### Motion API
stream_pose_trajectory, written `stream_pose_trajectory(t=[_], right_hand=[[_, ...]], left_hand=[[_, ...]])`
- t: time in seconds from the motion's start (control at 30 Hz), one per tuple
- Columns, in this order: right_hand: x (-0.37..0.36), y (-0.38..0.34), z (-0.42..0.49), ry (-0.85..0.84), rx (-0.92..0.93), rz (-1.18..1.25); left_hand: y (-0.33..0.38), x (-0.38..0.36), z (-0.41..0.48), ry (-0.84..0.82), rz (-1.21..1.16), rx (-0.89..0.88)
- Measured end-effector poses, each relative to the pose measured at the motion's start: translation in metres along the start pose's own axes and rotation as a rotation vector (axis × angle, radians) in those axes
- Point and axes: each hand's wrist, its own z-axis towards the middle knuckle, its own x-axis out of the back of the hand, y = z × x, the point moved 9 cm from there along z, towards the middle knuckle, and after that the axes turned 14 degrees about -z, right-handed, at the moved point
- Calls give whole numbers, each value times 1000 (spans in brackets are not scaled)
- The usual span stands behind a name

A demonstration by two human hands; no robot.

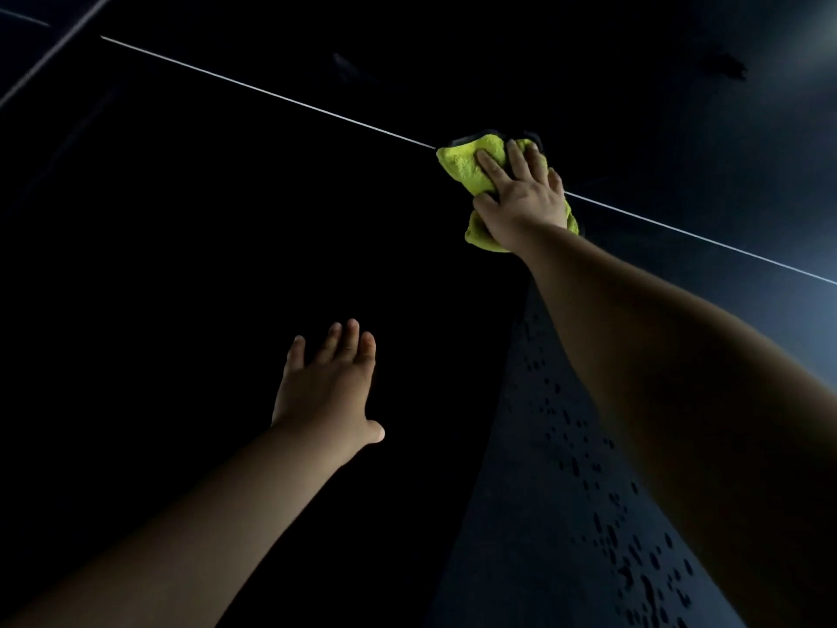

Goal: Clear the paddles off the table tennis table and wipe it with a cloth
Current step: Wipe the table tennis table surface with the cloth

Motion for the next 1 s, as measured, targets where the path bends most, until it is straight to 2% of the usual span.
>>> stream_pose_trajectory(t=[0.13, 0.37, 0.53, 0.6, 1.0], right_hand=[[-9, 9, -47, -24, -81, 12], [-25, -22, -169, -52, -163, 11], [-38, -60, -270, -69, -220, 12], [-42, -76, -307, -75, -232, 12], [-62, -189, -499, -98, -233, 41]], left_hand=[[-1, 0, -3, 5, -27, -6], [-4, -1, -9, 50, -64, 0], [5, -4, -62, 316, 18, -109], [-2, -18, -92, 364, -19, -130], [-83, -113, -252, 312, -48, -107]])
